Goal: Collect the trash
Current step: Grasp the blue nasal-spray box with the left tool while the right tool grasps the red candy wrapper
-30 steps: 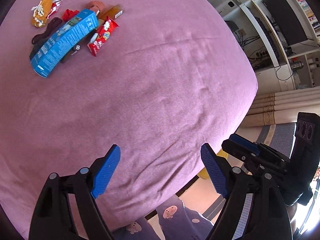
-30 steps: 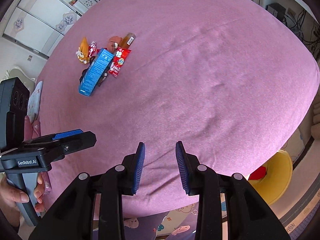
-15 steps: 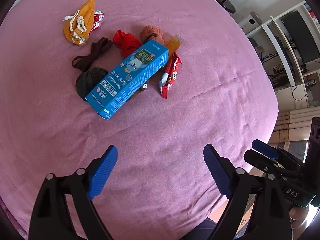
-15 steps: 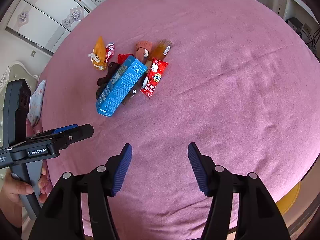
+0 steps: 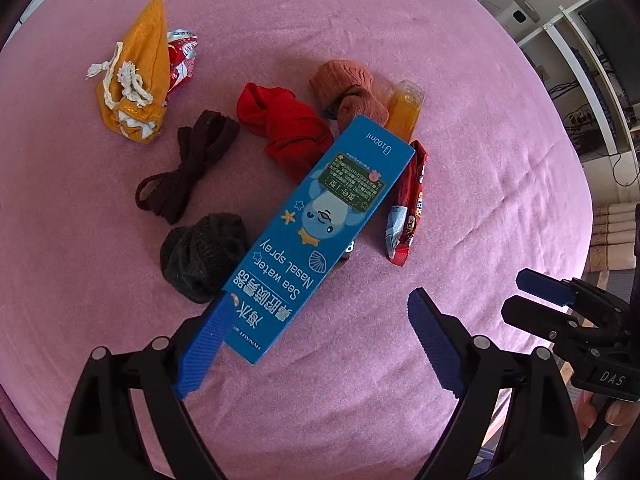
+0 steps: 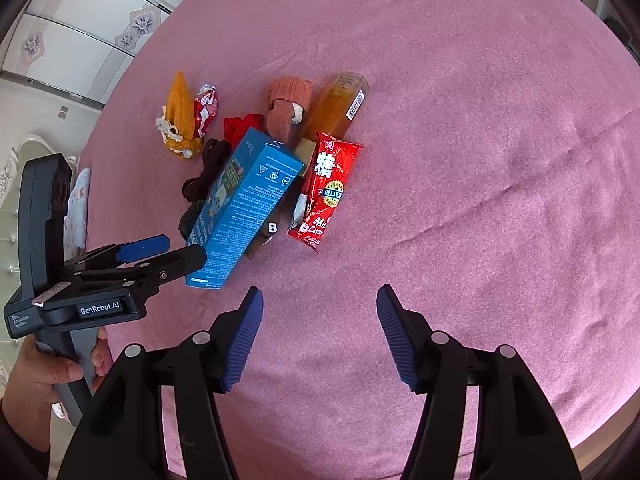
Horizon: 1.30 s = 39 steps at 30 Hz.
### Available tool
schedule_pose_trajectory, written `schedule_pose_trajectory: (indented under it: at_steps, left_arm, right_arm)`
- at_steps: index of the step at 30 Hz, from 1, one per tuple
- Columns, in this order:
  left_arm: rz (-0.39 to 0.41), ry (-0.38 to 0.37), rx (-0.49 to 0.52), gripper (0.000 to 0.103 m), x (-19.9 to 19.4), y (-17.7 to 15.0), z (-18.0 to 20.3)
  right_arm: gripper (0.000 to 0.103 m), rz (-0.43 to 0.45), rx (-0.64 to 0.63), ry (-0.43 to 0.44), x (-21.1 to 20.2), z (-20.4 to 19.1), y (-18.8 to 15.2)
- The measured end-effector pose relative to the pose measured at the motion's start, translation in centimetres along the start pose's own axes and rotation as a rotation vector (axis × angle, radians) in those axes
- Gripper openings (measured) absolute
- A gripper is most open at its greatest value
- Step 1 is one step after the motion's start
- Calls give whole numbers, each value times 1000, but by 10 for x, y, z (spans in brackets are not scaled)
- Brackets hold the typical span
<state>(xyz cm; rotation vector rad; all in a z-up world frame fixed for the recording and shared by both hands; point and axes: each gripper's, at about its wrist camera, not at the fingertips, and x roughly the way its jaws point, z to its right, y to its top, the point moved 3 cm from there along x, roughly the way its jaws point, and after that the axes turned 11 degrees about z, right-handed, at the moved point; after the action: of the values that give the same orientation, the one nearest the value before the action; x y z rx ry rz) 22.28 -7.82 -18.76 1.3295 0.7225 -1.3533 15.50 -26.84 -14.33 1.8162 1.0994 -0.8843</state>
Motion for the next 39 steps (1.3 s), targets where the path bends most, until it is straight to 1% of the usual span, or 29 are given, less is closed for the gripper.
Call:
schedule_pose_trajectory:
  at_steps: [8,10,11,14,20,25,27,29,31,33,35,39]
  left_arm:
    - [-89,-14,79,87,43,16,-6]
    - [-117,-28,73,77,56,17,-10]
    - [-128,-30,66,69,60,18,-12]
    - [-128,-57,49,59,63,20,-13]
    - [-130,-112,-16,57,60,17,-24]
    - [-103,-167,-96,54,44,10,-37]
    - [-91,-187,-139,53,38,7,-42]
    - [-76,-204,-185,53,31,2,-49]
    - [-68,-217,-234,53,25,-3,-55]
    - [-58,-227,-274,53,13,-4,-56]
    - [-50,-225,-285,53,4,-11,-54]
    - [-32,-235,-306,53,-16,-32,-45]
  right_arm:
    - [58,-35,52,-7,36,9,22]
    - [58,-41,72,-10,43,11,26]
    - [58,-44,81,-10,47,13,29]
    - [58,-49,106,-8,55,15,35]
    - [58,-82,148,-8,78,16,41]
    - [58,-113,167,-6,93,17,41]
    - [59,-122,167,-22,98,18,41]
    - [51,-123,163,-55,99,20,40]
    - [30,-119,162,-60,97,21,39]
    - [28,-113,179,-19,90,24,36]
    - [27,-106,159,-26,80,25,33]
    - [27,-101,121,-1,55,22,19]
